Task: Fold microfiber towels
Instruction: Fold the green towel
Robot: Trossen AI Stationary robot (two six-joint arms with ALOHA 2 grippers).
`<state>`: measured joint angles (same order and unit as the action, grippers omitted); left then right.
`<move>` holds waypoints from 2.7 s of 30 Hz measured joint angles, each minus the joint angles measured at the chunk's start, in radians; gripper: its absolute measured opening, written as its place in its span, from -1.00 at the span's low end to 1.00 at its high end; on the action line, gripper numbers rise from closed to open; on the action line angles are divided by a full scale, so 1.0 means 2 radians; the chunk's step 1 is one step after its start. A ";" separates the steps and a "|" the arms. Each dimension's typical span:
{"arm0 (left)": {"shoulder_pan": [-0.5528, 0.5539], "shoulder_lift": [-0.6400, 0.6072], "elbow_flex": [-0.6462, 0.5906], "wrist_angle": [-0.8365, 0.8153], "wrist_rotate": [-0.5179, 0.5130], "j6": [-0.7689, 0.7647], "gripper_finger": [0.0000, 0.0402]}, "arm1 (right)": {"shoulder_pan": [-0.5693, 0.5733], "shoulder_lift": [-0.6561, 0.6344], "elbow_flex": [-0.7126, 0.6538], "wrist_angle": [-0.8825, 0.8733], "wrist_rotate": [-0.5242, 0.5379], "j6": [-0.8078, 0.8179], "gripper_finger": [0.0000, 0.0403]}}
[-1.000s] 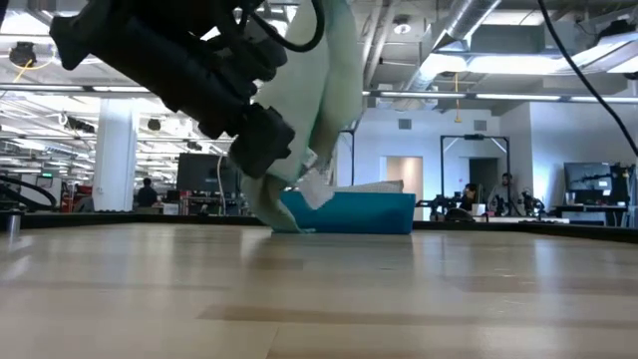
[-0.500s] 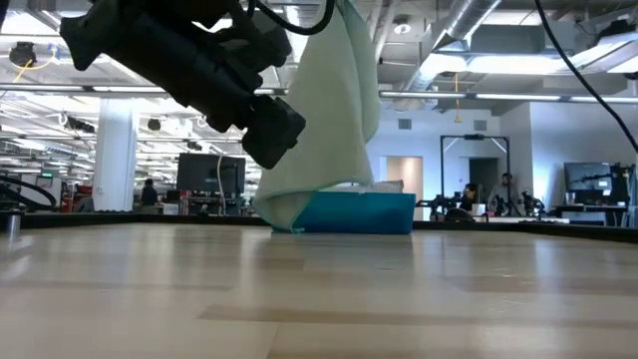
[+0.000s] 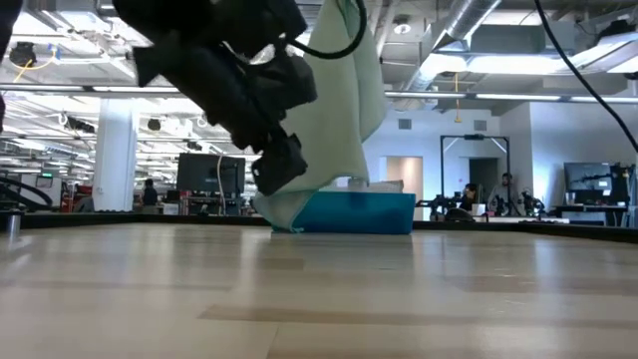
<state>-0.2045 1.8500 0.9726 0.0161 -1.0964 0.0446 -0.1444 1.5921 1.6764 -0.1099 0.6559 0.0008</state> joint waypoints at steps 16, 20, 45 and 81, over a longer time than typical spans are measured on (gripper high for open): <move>0.058 0.002 0.000 0.146 0.154 0.137 -0.10 | 0.000 0.000 0.000 0.011 -0.002 -0.004 -0.97; 0.065 0.032 -0.001 0.168 0.111 0.139 -0.10 | 0.000 0.000 0.000 0.017 -0.003 -0.004 -0.97; 0.069 0.116 0.044 0.330 -0.037 0.269 -0.10 | 0.000 0.000 0.000 0.016 -0.003 -0.017 -0.97; 0.068 0.114 0.056 0.312 -0.046 0.266 -0.98 | 0.000 -0.001 0.000 -0.016 -0.002 -0.019 -0.97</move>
<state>-0.0693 2.0788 1.0836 0.6411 -1.1889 0.5759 -0.1436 1.5898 1.6764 -0.1412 0.6510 -0.0372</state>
